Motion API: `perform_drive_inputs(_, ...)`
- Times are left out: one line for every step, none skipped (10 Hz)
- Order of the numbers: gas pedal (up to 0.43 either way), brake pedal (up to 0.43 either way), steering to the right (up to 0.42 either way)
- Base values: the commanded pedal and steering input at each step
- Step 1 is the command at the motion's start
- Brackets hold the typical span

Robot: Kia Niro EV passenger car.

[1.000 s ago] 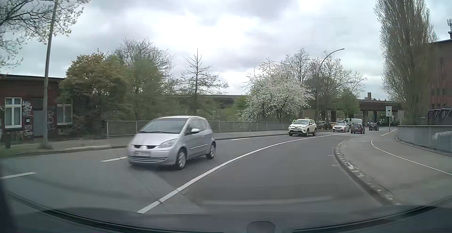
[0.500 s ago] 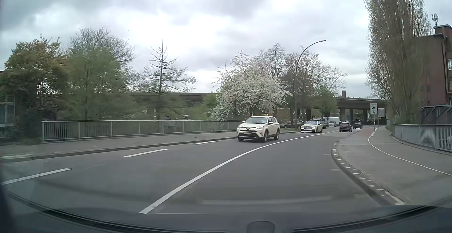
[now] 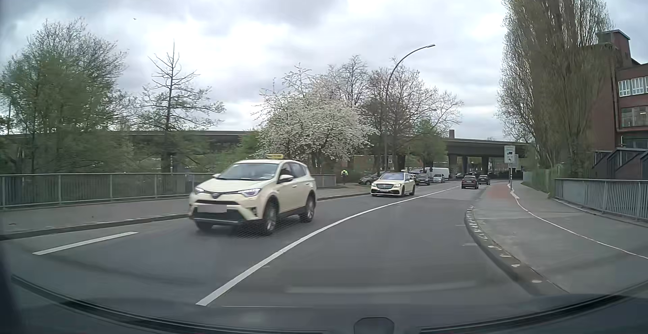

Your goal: Follow the waypoints while adhering to traffic rules and regulations

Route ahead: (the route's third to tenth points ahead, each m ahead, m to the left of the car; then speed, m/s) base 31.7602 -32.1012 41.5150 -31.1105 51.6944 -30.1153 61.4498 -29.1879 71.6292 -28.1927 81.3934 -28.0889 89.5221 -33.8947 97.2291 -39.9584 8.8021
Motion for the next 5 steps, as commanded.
perform_drive_inputs(0.157, 0.000, 0.113)
perform_drive_inputs(0.169, 0.006, 0.105)
perform_drive_inputs(0.169, 0.000, 0.098)
perform_drive_inputs(0.169, 0.006, 0.098)
perform_drive_inputs(0.169, 0.006, 0.098)
